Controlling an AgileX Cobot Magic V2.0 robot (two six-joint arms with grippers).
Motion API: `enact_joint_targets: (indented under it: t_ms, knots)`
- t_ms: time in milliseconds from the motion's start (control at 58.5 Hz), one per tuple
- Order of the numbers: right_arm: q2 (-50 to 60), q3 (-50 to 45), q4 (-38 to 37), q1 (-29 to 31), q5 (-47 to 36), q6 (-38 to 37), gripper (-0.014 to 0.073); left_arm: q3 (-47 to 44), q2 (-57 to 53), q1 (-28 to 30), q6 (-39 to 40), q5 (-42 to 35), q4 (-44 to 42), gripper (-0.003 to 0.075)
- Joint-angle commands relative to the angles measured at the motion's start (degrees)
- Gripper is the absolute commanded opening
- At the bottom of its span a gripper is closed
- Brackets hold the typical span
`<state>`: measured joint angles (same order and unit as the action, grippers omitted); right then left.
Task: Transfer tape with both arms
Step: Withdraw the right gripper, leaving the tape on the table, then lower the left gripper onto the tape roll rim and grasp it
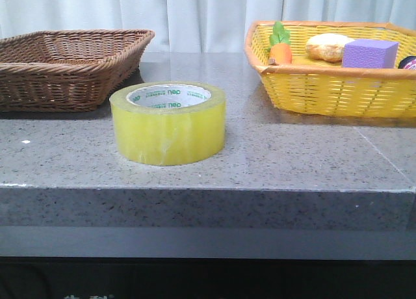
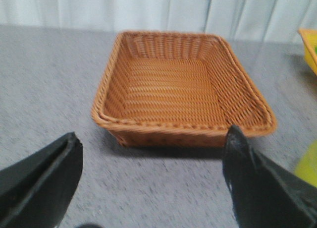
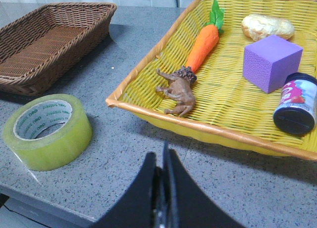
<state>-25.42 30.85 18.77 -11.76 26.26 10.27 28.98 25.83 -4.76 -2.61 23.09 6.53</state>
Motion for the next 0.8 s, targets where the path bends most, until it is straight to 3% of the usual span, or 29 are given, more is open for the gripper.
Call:
enact_joint_targets:
  t_ms: [0, 205, 513, 787]
  knots:
    - [-0.2, 1.3, 0.9, 0.4, -4.8, 0.3, -0.0089, 5.0, 4.2, -2.3, -0.1, 1.3, 1.2, 0.0564]
    - [-0.2, 1.3, 0.9, 0.4, -4.8, 0.3, -0.0089, 11.7, 18.9, -10.2, -1.4, 5.0, 1.5, 0.0564]
    - [-0.2, 1.3, 0.9, 0.4, -4.8, 0.3, -0.0089, 21.3, 38.6, -22.0, -1.4, 6.7, 9.0, 0.0564]
    - [-0.2, 1.3, 0.9, 0.4, -4.8, 0.3, -0.0089, 28.6, 51.1, -26.6, -1.4, 5.1, 13.4, 0.0564]
